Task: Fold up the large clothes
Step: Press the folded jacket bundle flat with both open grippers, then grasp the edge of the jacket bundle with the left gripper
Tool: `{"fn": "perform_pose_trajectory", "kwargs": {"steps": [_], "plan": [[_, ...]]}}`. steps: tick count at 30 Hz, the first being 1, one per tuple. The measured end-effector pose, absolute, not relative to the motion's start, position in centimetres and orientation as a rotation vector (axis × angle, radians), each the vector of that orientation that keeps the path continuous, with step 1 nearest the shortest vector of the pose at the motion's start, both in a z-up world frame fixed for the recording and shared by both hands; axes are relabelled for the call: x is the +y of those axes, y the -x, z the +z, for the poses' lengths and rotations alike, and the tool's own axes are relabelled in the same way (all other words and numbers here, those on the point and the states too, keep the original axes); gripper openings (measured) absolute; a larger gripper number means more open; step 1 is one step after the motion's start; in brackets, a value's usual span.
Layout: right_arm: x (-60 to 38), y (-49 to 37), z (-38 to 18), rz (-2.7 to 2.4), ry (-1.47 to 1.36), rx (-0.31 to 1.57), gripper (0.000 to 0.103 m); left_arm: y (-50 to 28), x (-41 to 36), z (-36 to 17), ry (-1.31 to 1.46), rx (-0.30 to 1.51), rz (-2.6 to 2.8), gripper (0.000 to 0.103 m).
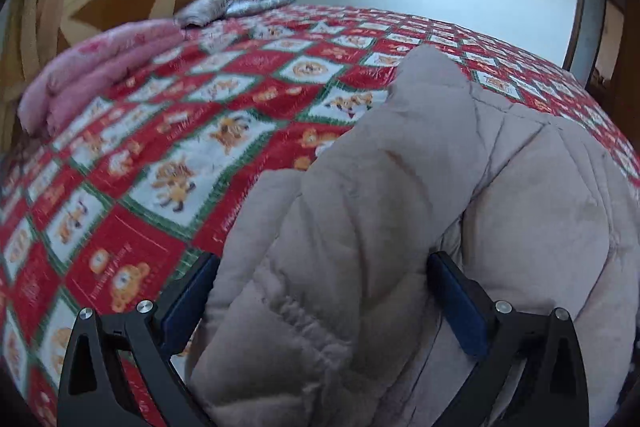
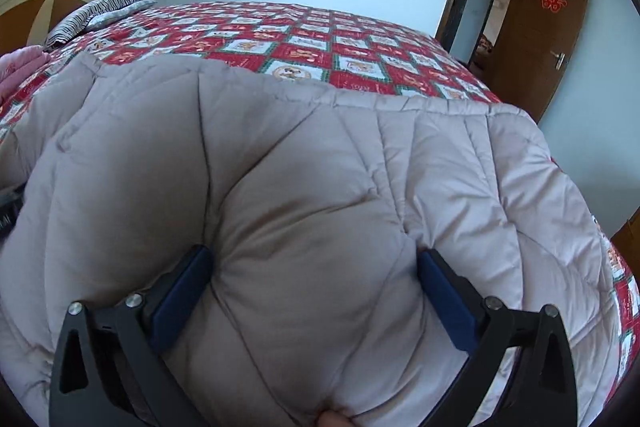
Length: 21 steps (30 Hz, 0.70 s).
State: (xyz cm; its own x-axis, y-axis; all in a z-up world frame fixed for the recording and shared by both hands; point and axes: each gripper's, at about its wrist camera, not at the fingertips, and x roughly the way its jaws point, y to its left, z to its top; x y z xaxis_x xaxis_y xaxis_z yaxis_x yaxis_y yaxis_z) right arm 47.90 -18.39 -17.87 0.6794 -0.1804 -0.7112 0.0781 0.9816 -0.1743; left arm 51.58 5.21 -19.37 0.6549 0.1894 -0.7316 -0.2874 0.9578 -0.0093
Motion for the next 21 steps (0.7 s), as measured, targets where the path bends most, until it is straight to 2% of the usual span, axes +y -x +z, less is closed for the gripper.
{"fn": "perform_pose_trajectory", "kwargs": {"steps": [11,16,21], "plan": [[-18.4,-47.9,-18.6,-0.147,0.125,0.807,0.103,-51.1,4.2,-18.9,0.043,0.829,0.268,0.102],[-18.4,-48.0,-18.5,-0.155,0.134,0.805,0.103,-45.8,5.3,-16.9,0.044,0.781,0.271,0.102],[-18.2,-47.6,-18.1,-0.153,0.155,0.811,0.103,-41.1,8.2,-17.1,0.114,0.797,0.305,0.102]]}}
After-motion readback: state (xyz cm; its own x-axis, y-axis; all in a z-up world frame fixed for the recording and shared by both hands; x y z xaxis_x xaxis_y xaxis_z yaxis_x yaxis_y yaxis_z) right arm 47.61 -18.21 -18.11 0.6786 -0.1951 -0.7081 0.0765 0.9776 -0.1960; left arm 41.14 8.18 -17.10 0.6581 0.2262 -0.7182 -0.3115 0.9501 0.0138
